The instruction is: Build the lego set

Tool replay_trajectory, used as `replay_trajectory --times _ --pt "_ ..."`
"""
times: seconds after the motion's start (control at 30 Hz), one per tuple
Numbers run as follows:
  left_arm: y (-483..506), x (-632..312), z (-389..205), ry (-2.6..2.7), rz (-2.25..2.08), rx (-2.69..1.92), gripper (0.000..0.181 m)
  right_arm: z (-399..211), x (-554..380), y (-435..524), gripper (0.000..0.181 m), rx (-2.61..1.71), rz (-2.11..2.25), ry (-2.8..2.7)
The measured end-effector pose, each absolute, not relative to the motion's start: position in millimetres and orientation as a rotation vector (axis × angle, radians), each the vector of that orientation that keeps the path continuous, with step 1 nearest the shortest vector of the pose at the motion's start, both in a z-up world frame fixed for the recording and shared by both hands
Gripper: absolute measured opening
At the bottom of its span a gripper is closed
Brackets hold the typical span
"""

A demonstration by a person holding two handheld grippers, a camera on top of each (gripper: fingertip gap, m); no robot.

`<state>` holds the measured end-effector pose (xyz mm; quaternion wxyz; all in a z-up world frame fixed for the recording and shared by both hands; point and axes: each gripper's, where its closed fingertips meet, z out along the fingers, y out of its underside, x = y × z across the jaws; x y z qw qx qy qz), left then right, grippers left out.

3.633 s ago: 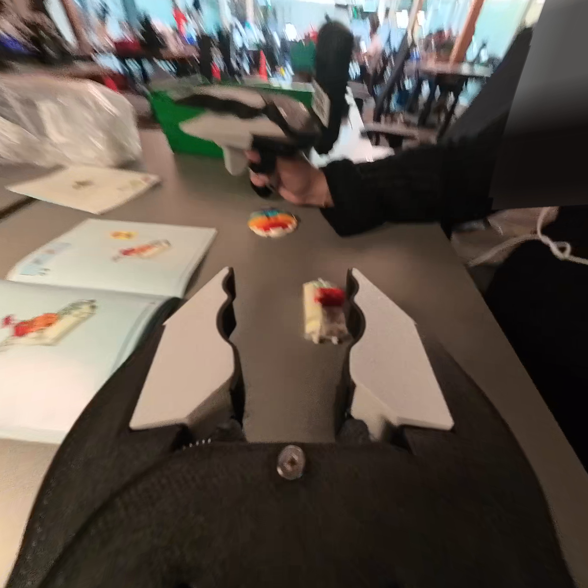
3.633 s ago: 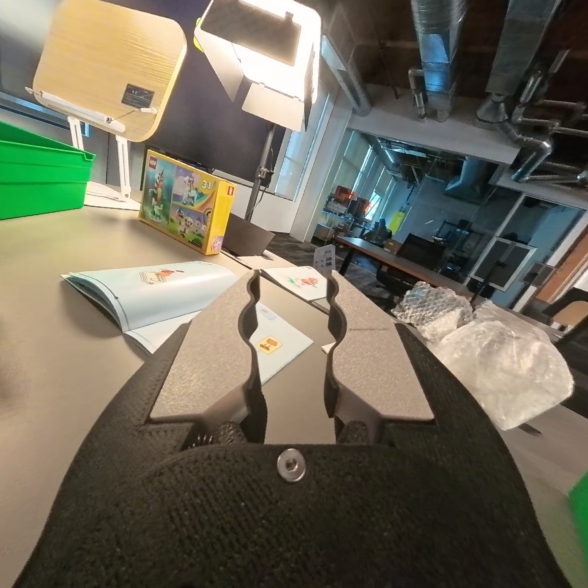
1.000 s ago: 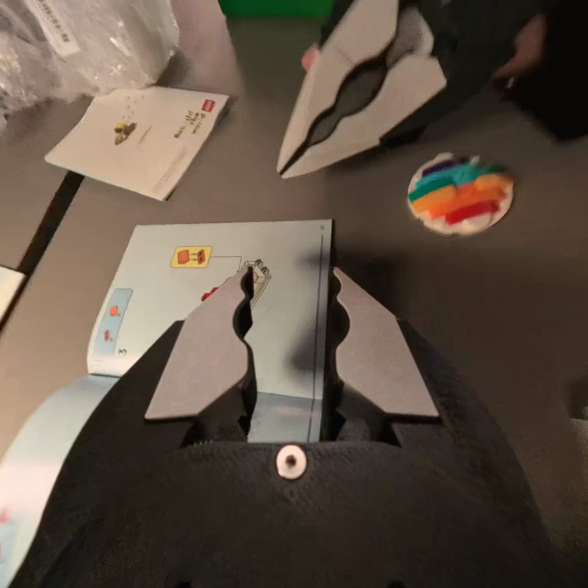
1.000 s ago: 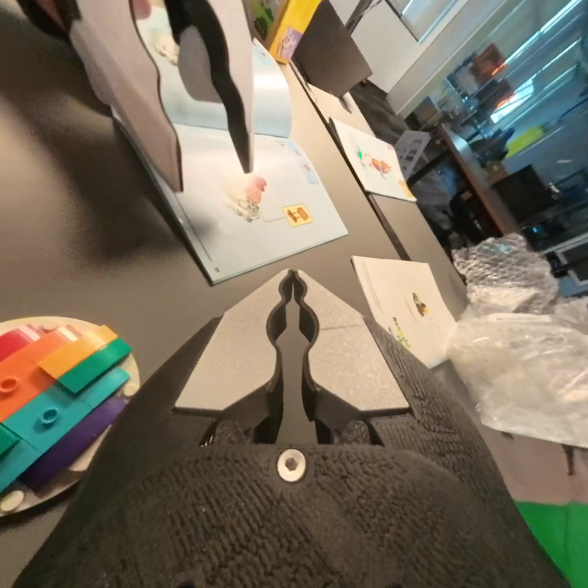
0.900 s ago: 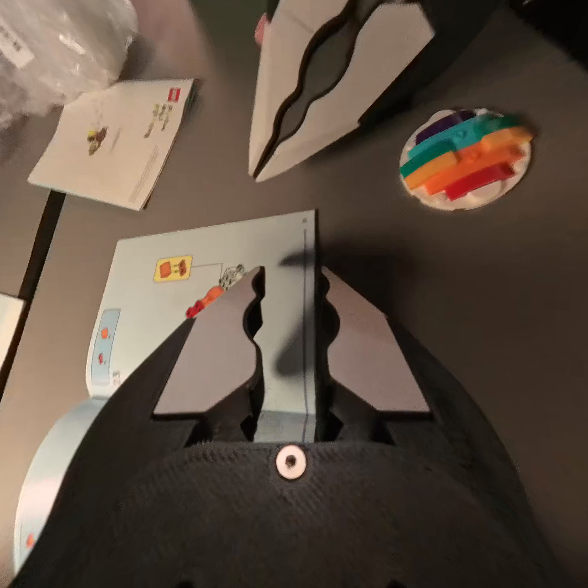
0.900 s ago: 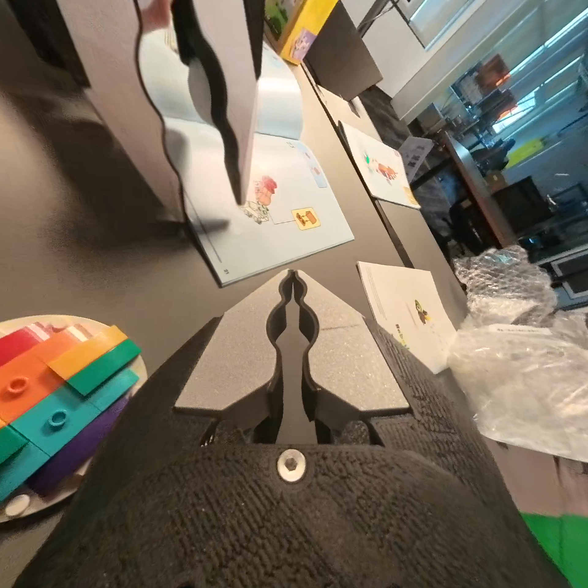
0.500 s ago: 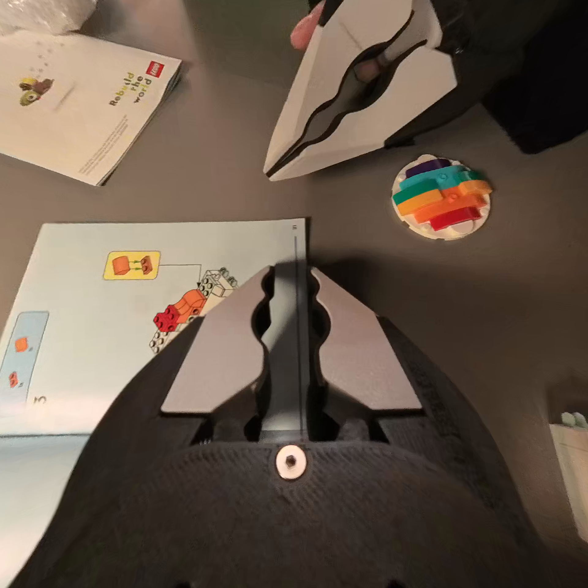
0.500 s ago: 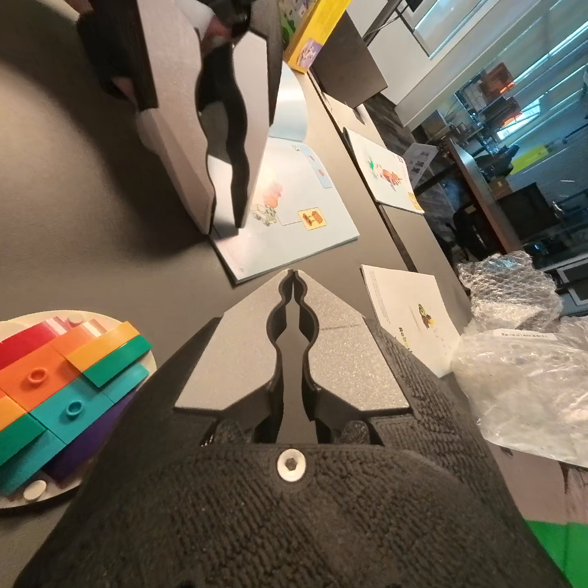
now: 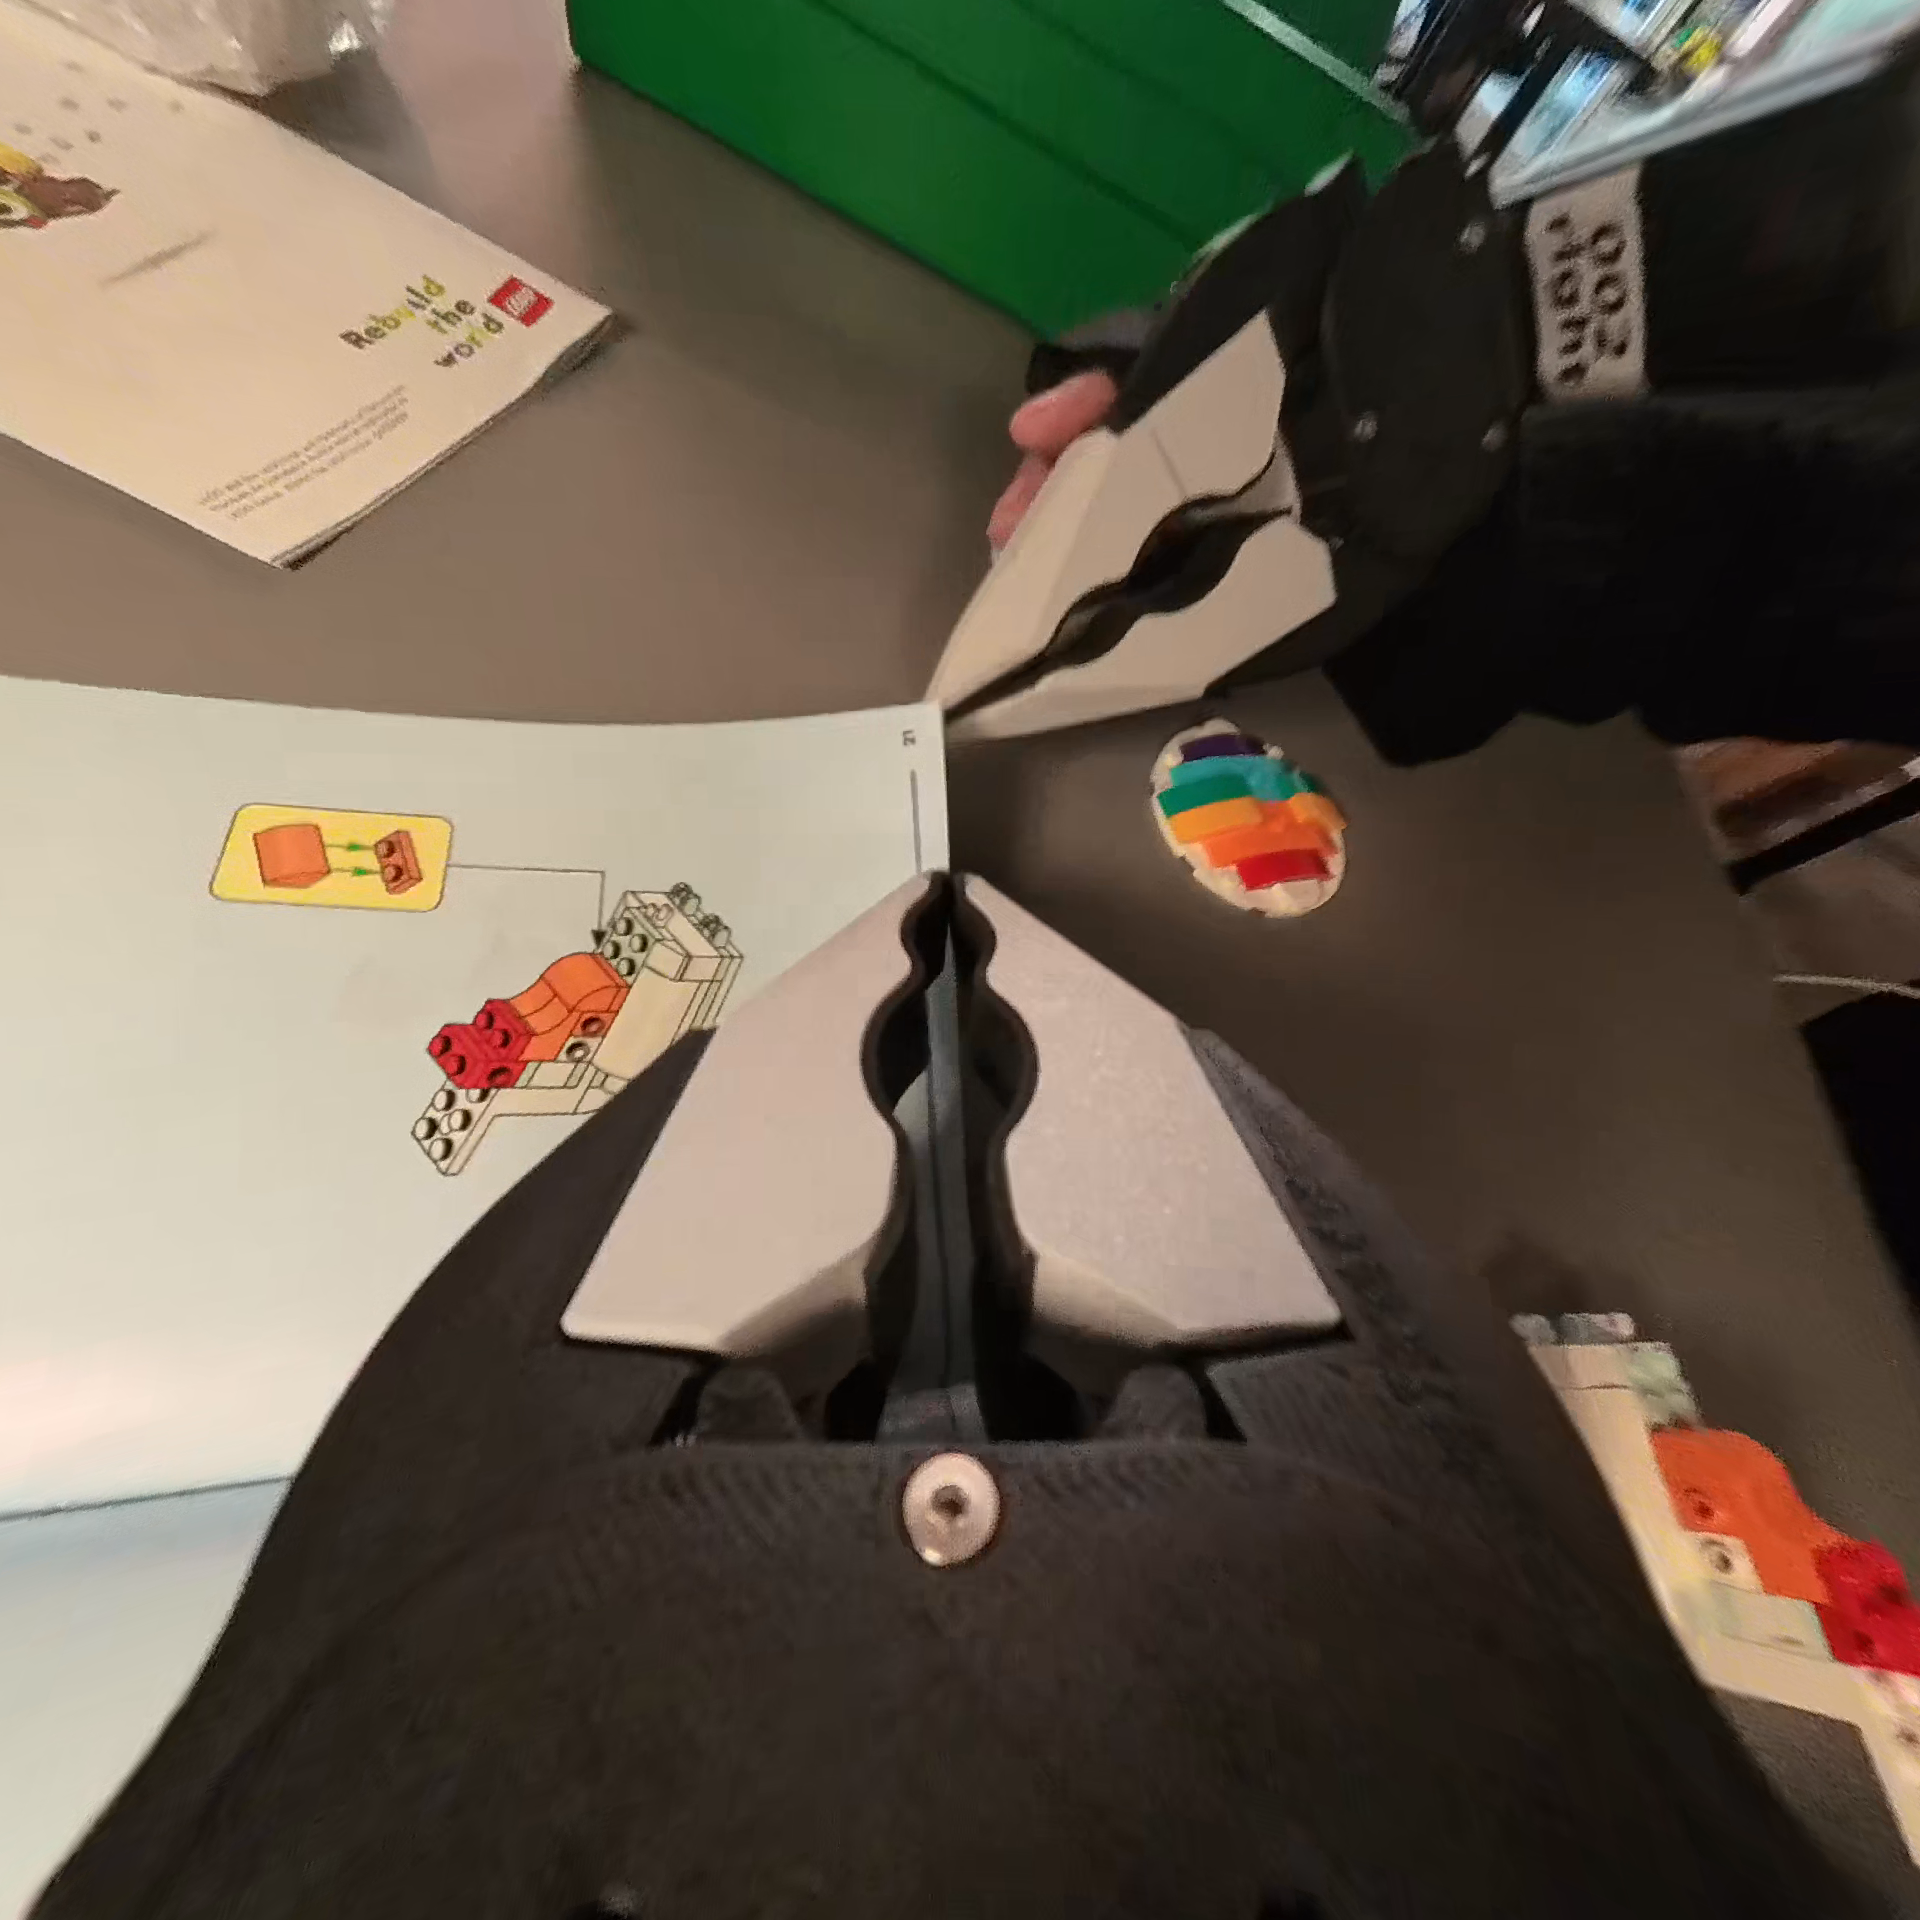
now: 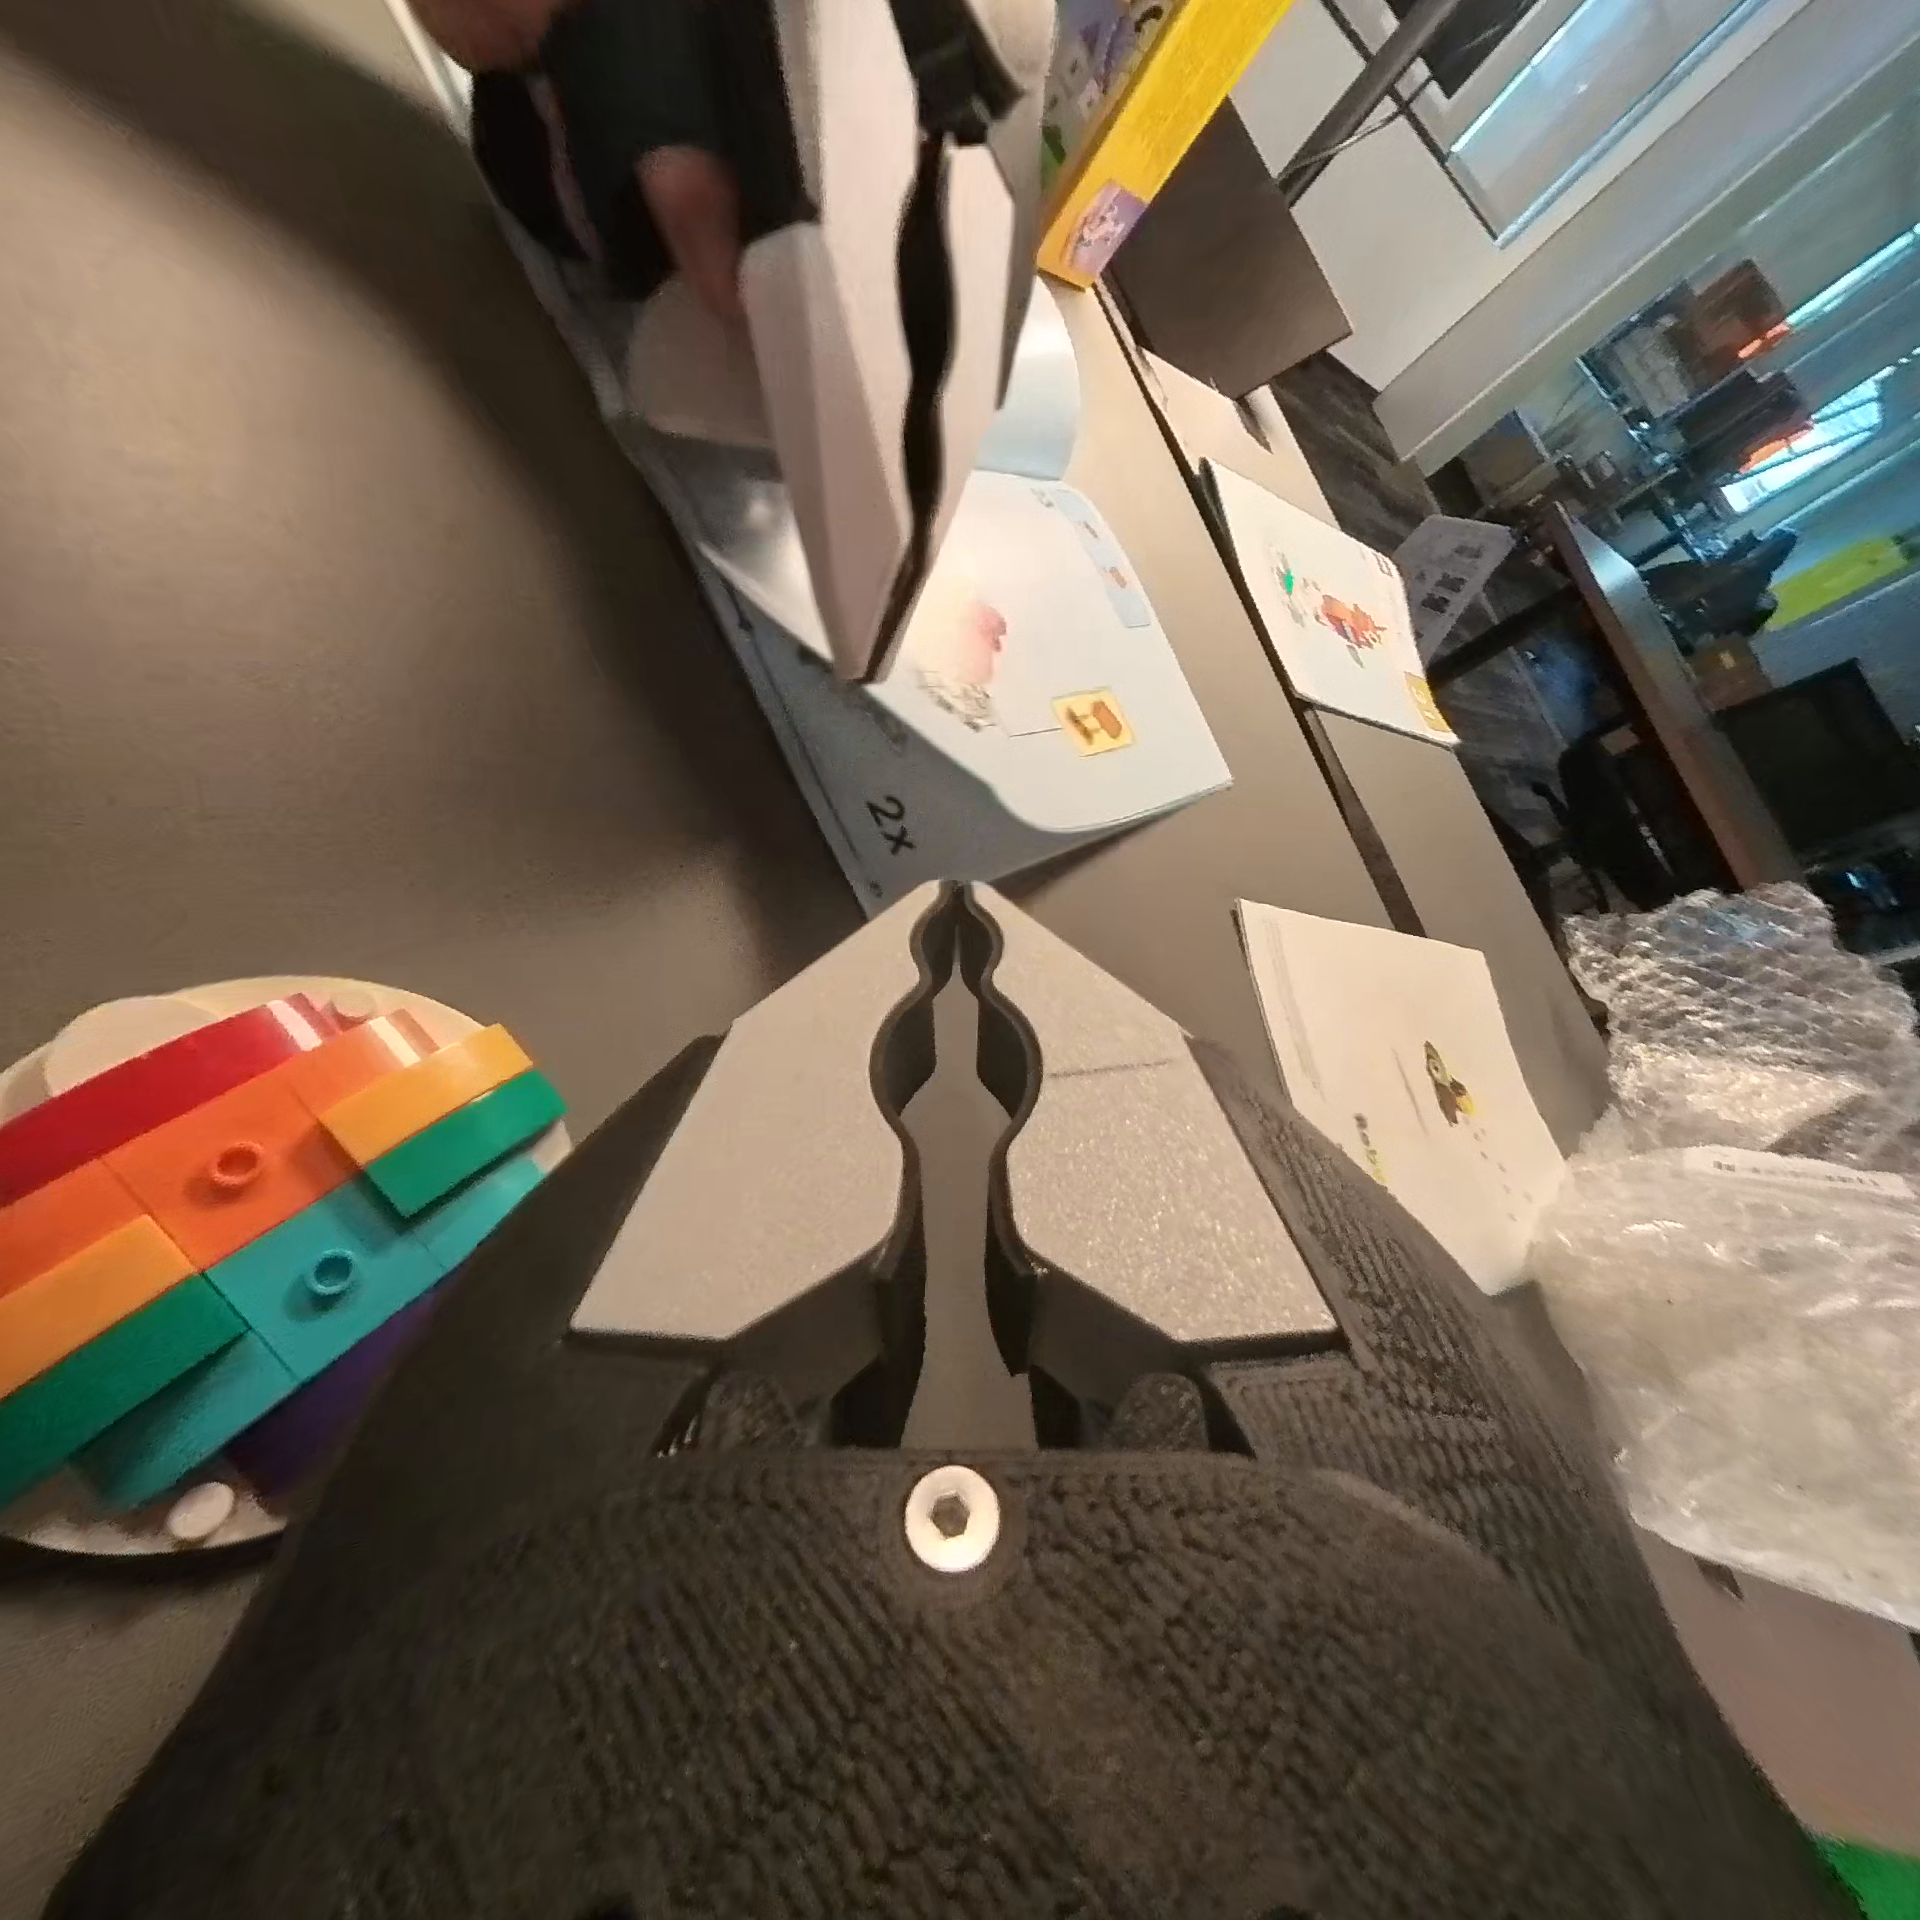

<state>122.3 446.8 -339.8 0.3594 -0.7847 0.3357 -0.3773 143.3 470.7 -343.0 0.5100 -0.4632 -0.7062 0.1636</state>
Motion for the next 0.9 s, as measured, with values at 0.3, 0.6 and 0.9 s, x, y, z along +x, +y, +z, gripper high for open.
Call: replay_trajectory --times 0.3,0.6,0.9 --pt "445 121 -329 0.801 -1.172 -1.991 0.0 -351 120 467 0.0 -1.205 0.472 -1.76" --pt "445 116 -320 0.738 -1.26 -1.945 0.0 -316 134 508 0.002 -1.215 0.372 -1.453" --pt "449 114 -321 0.744 -1.15 -1.944 0.0 -339 134 480 0.0 -1.148 0.393 -1.657"
